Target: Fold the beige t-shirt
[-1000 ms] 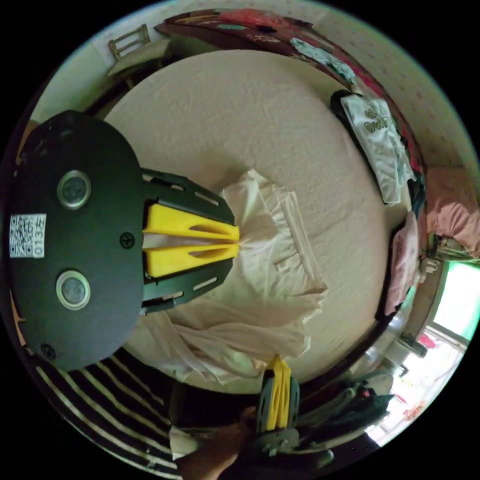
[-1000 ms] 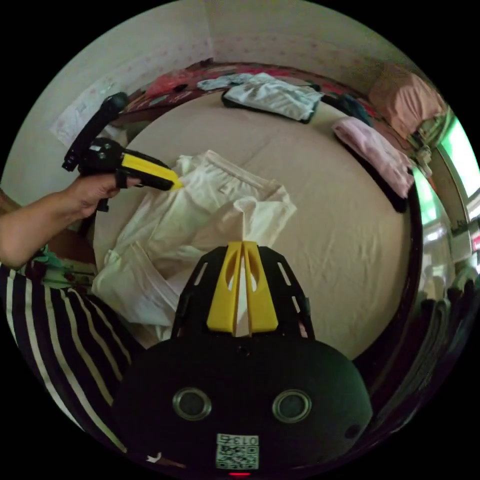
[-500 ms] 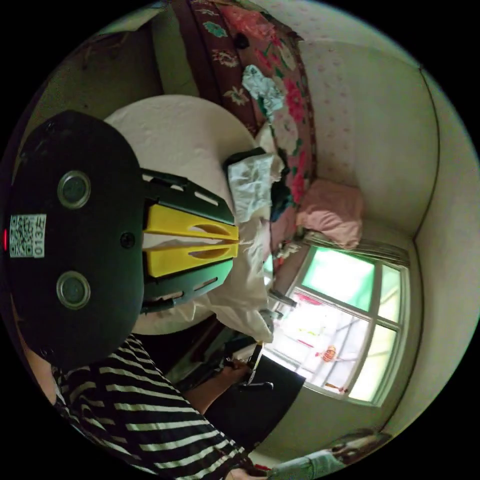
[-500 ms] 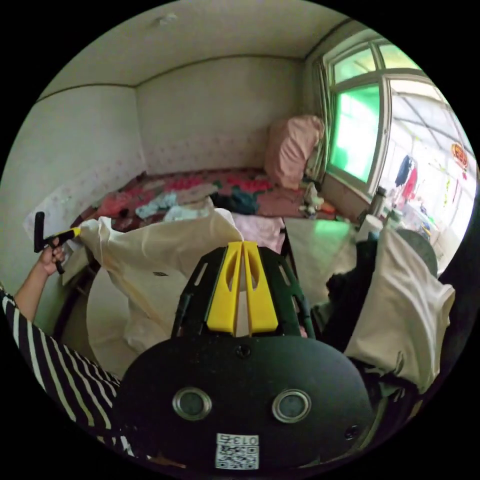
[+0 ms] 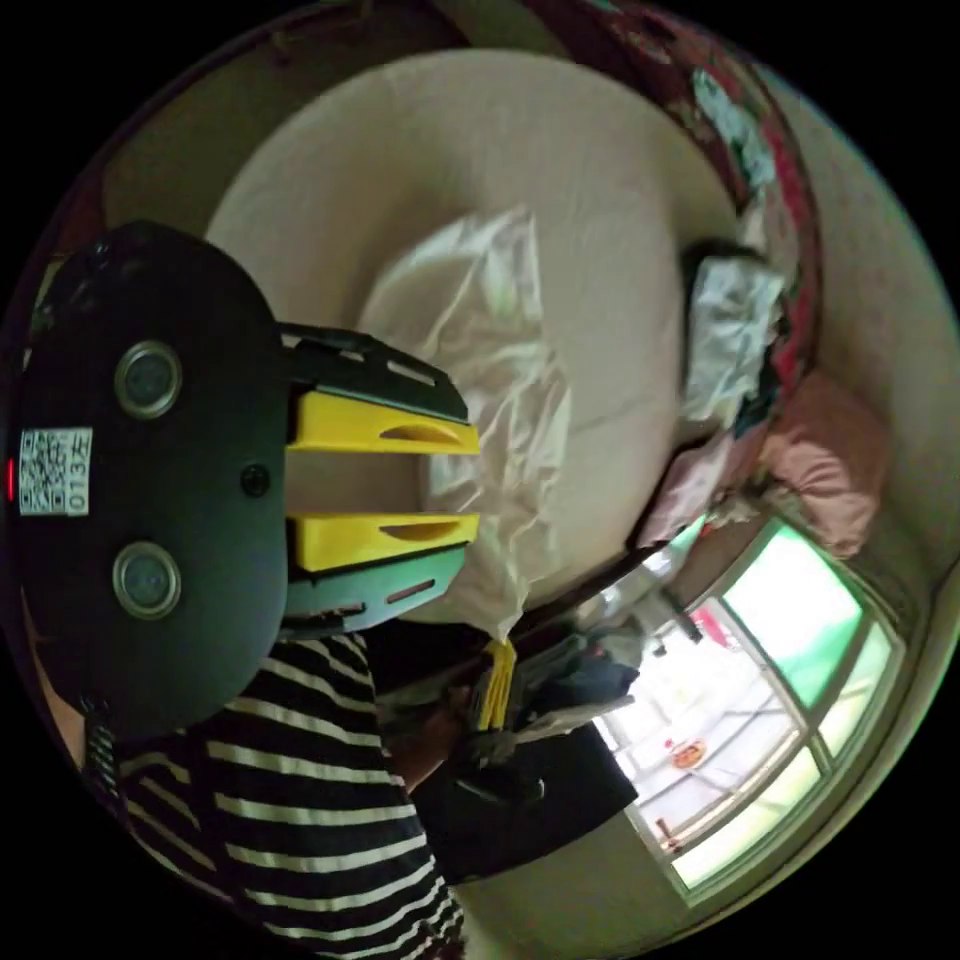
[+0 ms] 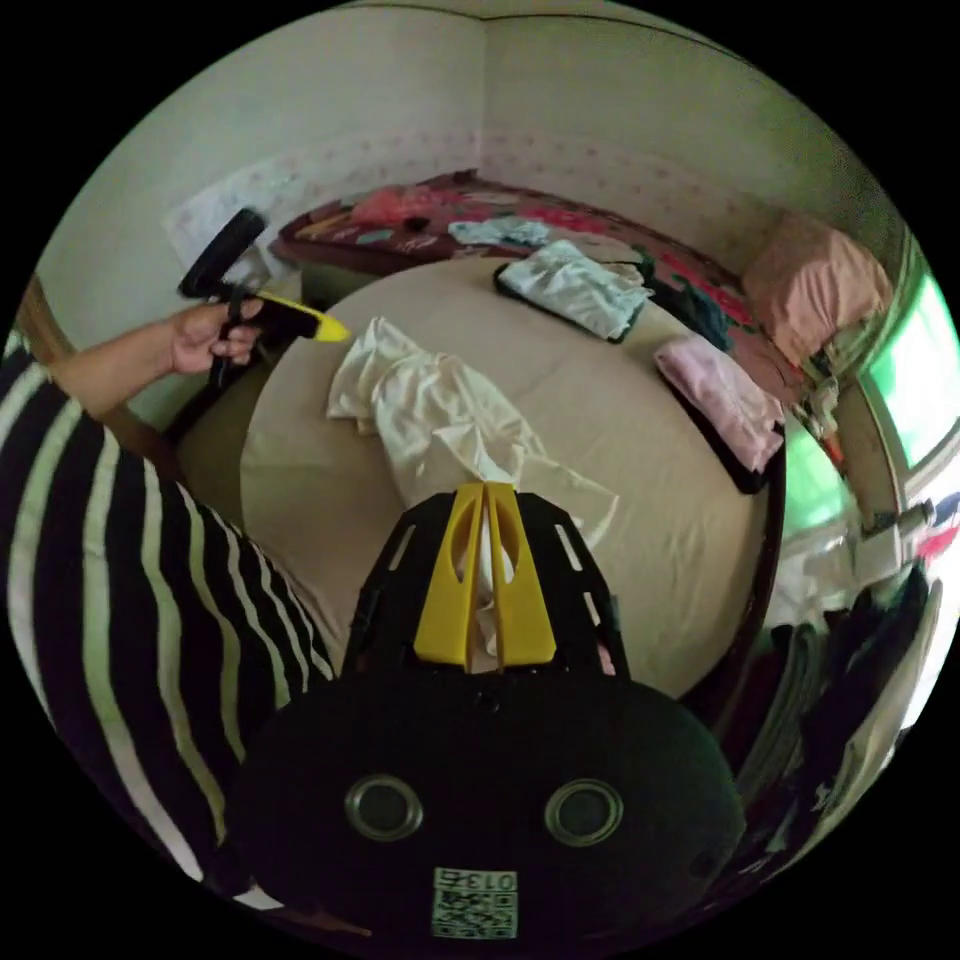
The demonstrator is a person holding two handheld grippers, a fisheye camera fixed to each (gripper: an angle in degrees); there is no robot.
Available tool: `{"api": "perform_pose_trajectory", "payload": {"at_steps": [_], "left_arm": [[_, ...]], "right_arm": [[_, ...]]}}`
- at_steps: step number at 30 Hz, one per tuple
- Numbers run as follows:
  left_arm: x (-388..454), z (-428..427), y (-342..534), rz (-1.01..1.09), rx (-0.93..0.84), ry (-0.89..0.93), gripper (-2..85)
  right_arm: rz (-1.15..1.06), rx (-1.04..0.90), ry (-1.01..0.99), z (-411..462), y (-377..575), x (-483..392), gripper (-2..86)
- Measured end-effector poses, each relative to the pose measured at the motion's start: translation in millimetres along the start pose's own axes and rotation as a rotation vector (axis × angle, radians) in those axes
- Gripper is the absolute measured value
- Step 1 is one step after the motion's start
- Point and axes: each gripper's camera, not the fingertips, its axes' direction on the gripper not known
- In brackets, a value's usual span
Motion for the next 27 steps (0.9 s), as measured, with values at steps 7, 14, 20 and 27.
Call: {"api": "perform_pose_trajectory", "payload": {"at_steps": [7, 14, 20, 27], "left_arm": [[28.0, 91.2, -39.0, -0.035, -0.172, 0.088, 17.4], [33.5, 139.7, -56.2, 0.021, -0.402, -0.027, 1.3], [5.1, 31.9, -38.3, -0.011, -0.174, 0.102, 0.2], [-52.9, -140.8, 26.4, -0.186, 0.167, 0.014, 0.1]], "right_arm": [[-0.454, -0.048, -0.01, 40.3, 14.6, -90.2, 0.5], [-0.492, -0.012, 0.015, 44.6, 20.0, -93.5, 3.6], [-0.088, -0.062, 0.087, 24.1, 48.6, 12.1, 6.8], [0.273, -0.115, 0.031, 44.9, 67.9, 129.4, 9.0]]}}
